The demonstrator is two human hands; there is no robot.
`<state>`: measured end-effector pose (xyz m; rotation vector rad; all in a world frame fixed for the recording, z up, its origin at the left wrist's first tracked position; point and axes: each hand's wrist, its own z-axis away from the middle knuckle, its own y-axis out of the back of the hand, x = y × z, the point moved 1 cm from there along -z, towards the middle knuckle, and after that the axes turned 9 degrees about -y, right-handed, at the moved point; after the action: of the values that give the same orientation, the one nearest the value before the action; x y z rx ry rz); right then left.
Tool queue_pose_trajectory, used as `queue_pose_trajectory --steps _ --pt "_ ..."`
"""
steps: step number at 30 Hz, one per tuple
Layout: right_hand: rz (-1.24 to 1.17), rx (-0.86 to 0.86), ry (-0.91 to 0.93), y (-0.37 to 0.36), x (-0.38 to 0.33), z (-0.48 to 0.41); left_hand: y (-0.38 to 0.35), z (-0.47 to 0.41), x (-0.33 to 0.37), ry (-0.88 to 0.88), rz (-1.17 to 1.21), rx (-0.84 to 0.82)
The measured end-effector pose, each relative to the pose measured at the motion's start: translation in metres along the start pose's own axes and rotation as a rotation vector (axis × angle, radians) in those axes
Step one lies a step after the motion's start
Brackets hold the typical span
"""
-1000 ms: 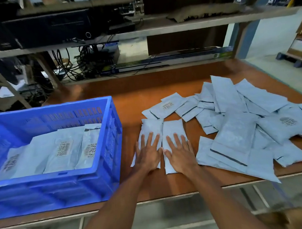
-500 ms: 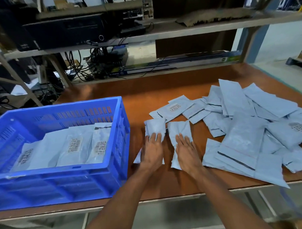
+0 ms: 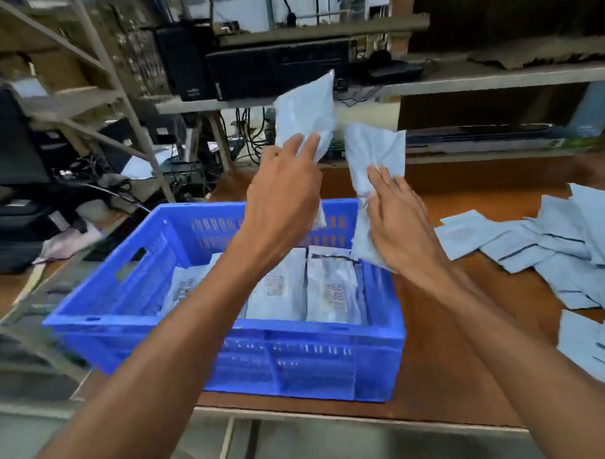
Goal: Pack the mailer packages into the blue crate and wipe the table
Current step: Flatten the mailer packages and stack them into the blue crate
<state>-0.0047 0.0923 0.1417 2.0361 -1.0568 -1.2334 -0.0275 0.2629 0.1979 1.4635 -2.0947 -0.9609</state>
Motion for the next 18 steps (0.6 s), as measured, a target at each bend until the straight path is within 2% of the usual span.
queue_pose_trajectory --steps 3,7,11,14,16,18 --pt "0.011 -0.069 0.066 -0.033 -0.06 0.003 0.01 0.054 -0.08 -0.035 -0.132 -0.155" --pt "0.069 -0.242 0.1 -0.094 -0.128 0.022 -0.003 0.129 -0.17 0.091 -0.179 -0.465" --pt "0.232 -0.335 0.215 -0.149 -0.176 0.035 -0.027 0.167 -0.223 0.037 -0.253 -0.71" --pt "0.318 -0.446 0.161 -0.178 -0.199 0.037 -0.049 0.172 -0.244 -0.02 -0.24 -0.879" --pt "0.391 -0.629 0.132 -0.195 -0.205 0.033 -0.058 0.168 -0.246 -0.063 -0.187 -1.049" --pt "0.468 -0.888 0.096 -0.211 -0.205 0.03 -0.062 0.166 -0.246 0.009 -0.076 -1.32"
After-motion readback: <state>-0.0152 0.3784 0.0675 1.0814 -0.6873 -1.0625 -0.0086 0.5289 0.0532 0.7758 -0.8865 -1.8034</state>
